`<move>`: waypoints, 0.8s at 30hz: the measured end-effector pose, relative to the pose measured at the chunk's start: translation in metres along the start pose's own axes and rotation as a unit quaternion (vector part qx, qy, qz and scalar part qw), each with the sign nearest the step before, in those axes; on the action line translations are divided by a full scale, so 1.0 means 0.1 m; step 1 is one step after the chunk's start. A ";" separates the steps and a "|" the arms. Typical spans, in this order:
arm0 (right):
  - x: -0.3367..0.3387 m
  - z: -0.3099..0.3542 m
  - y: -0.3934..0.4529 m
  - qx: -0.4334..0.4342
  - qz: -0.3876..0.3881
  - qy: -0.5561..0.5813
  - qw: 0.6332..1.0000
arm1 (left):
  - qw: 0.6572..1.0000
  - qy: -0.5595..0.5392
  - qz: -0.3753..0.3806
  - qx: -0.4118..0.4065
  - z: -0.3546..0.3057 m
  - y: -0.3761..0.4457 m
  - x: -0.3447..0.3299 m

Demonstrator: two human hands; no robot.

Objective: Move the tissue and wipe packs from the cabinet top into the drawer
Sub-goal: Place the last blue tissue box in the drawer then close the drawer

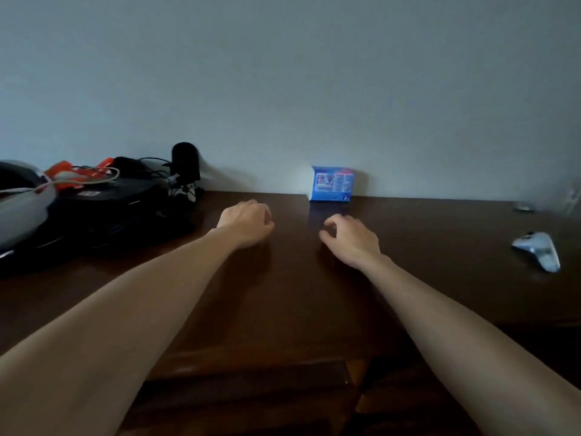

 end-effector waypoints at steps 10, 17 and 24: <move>-0.54 -0.39 1.76 -0.028 -0.073 -0.121 0.990 | 0.997 -0.017 -0.063 0.040 0.06 0.67 -0.74; -0.45 -0.27 1.89 0.061 -0.211 -0.155 0.963 | 0.999 0.004 -0.041 0.032 0.04 0.66 -0.72; -0.30 -0.34 1.60 0.086 -0.243 -0.110 0.960 | 0.998 -0.009 -0.047 0.036 0.04 0.64 -0.68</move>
Point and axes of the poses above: each hand's wrist, its own y-axis towards the middle knuckle, its own x-axis out of the back of the hand, z = x × y, the point moved 3 cm from there along y, towards the middle knuckle, and after that the axes turned 12 degrees about y, right-handed, at the moved point
